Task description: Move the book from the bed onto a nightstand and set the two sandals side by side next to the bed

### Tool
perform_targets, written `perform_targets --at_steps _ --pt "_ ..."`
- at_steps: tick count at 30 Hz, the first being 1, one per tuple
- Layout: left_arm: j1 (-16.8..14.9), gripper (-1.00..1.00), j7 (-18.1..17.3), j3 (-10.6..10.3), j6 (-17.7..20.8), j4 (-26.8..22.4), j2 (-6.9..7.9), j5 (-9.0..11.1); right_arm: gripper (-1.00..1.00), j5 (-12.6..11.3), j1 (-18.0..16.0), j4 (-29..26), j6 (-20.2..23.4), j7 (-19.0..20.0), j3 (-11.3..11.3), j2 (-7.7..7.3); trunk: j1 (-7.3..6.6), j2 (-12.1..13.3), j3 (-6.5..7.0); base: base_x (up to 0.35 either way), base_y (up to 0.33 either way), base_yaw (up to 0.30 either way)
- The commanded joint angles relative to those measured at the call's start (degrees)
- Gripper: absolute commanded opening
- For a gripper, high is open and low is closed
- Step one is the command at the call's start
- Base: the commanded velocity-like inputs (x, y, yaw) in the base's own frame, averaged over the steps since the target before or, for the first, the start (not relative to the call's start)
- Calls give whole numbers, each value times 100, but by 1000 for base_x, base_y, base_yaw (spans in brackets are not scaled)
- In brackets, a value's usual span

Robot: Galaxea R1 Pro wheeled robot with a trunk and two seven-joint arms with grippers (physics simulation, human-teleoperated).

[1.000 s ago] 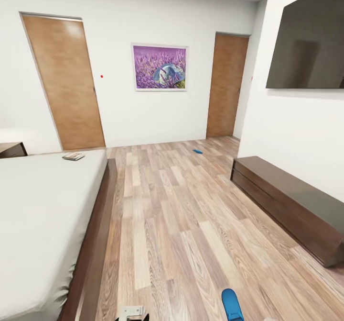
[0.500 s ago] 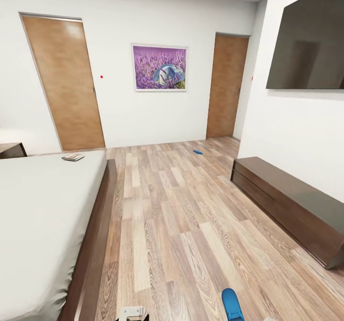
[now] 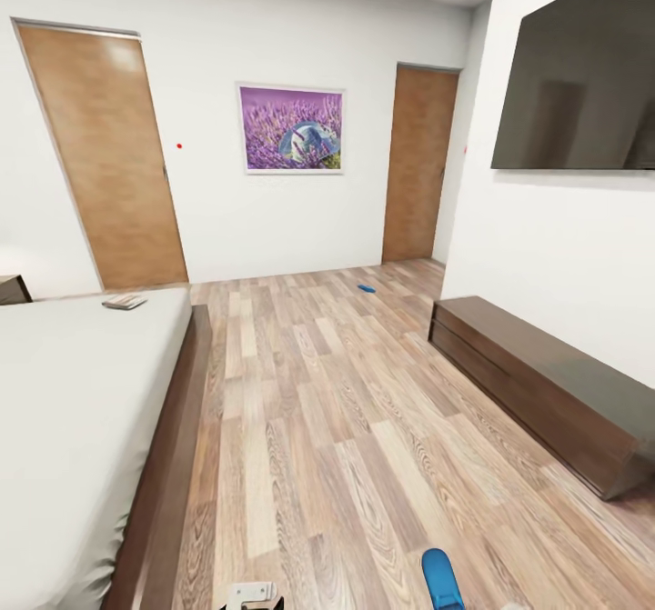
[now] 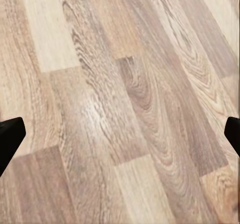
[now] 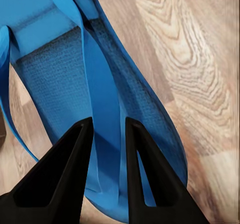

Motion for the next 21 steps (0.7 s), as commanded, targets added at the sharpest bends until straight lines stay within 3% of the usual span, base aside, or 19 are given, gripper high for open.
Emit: perform_targets --at_steps 1,11,21 --pt "-3 100 -11 -21 -20 4 4 60 -100 -65 -9 20 1 47 49 3 -1 -3 -6 0 0 -269" --pt "-3 100 -11 -21 -20 4 4 60 -100 -65 -9 20 1 49 49 3 -23 37 12 0 0 -277" --pt "-3 100 -11 -21 -20 4 4 60 -100 -70 -9 20 1 47 49 3 -242 439 192 0 0 -42"
